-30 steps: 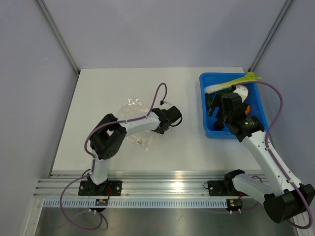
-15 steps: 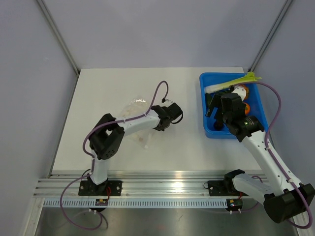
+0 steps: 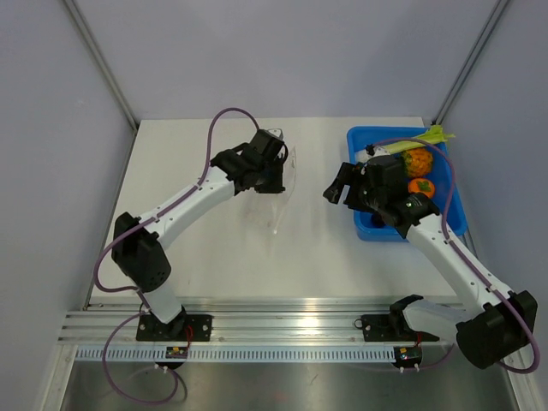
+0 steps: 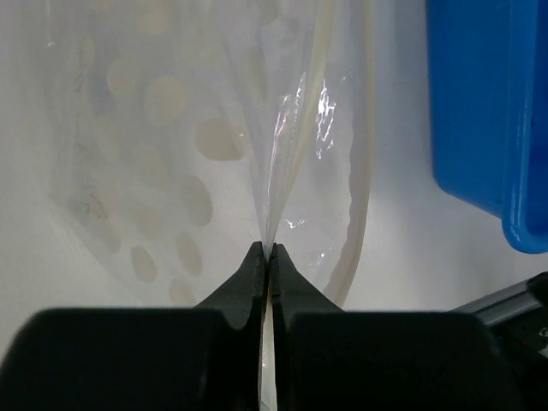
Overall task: Place the food in the zip-top bag and seal the zipper
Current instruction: Pick up the zipper food storage bag at the center of the board, then open the zipper of the food storage bag.
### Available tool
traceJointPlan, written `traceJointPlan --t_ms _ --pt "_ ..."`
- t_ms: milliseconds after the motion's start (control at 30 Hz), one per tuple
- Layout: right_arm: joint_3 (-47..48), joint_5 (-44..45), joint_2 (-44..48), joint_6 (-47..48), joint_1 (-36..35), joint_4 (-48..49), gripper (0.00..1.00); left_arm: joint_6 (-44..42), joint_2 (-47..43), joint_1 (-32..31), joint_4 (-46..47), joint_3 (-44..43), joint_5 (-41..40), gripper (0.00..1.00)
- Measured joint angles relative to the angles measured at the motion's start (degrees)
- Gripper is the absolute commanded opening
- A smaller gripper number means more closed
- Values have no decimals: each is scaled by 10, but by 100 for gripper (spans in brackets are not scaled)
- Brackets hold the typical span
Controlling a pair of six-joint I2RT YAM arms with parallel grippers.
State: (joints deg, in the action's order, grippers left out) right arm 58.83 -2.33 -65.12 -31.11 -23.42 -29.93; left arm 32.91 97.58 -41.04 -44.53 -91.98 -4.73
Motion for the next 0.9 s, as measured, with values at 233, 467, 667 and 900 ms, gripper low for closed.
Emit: traceJointPlan --t_ms 233,467,667,900 --pt "2 -41 -26 -33 -49 48 84 32 0 6 1 0 38 0" --pt "31 -52 -87 -59 -83 83 77 45 0 6 3 0 54 0" --pt "46 -67 -137 -77 -91 109 54 47 -4 6 5 5 57 0" --pt "54 -74 -185 -85 -94 109 0 47 -13 6 5 7 65 0"
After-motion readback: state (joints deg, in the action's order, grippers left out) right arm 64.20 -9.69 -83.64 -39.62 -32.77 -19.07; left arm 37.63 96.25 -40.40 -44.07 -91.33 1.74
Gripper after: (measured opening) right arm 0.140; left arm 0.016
